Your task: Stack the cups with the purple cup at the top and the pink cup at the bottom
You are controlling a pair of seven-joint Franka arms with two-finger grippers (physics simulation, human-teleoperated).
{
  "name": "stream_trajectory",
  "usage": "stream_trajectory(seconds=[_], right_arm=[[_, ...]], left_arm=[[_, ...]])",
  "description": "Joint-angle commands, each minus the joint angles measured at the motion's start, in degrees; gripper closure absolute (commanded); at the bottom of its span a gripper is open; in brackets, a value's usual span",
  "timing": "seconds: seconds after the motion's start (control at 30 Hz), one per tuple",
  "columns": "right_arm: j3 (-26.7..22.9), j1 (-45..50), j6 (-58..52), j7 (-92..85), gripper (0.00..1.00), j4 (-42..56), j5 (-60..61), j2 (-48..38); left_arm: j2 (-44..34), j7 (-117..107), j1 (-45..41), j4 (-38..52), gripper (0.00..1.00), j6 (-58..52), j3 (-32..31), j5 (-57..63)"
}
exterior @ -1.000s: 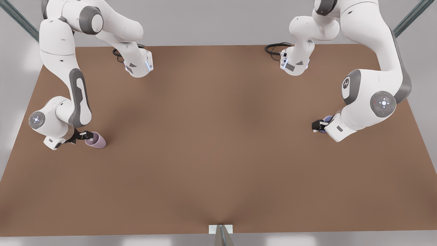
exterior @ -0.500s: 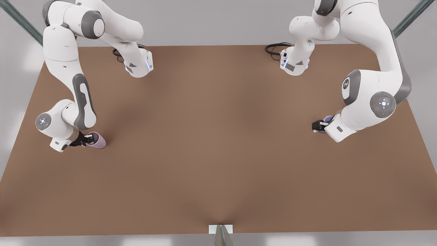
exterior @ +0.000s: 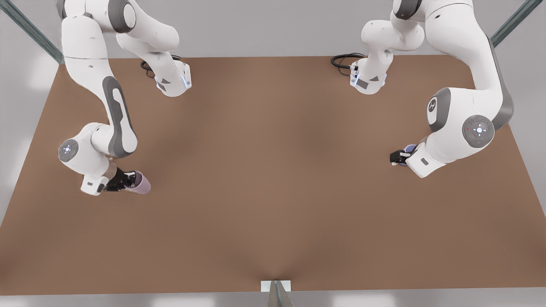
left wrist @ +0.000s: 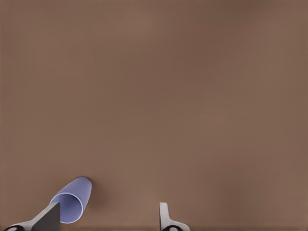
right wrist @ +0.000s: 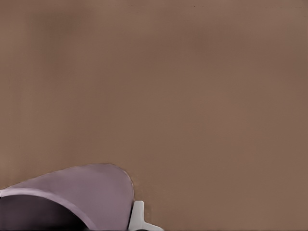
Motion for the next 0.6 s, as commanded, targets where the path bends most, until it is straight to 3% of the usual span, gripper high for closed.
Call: stream_trajectory(seconds=[0.0, 0.07, 0.1, 0.23, 0.37, 0.57], right_arm=[[5.62, 3.52, -4.41, 32.40, 0.79, 1.32, -0.44, -1.32], [5.62, 15.47, -7.48, 51.38, 0.79, 10.36, -0.26, 1.05], [3.86, 25.32, -14.33, 62.36, 0.79, 20.99, -2.02, 5.61], [2.98, 42.55, -27.08, 97.18, 0.79, 60.81, -13.09, 32.33], [2.98, 45.36, -27.52, 104.04, 0.79, 63.90, -14.06, 40.78], [2.63, 45.72, -26.20, 104.40, 0.79, 63.99, -14.06, 43.06]], left_arm=[[-0.06, 0.04, 0.01, -0.06, 0.00, -0.01, 0.04, 0.11], [-0.06, 0.04, 0.45, -0.06, 0.00, 0.08, 0.04, 0.11], [-0.15, 0.12, 0.72, -0.06, 0.00, 0.08, 0.65, 0.11], [-1.20, 1.09, 0.89, -4.62, 0.00, 3.76, 3.99, 0.11], [-6.57, 8.38, 0.98, -20.45, 0.00, 18.44, 9.00, 0.11], [-8.77, 16.91, 0.98, -30.29, 0.00, 27.50, 12.96, 0.11]])
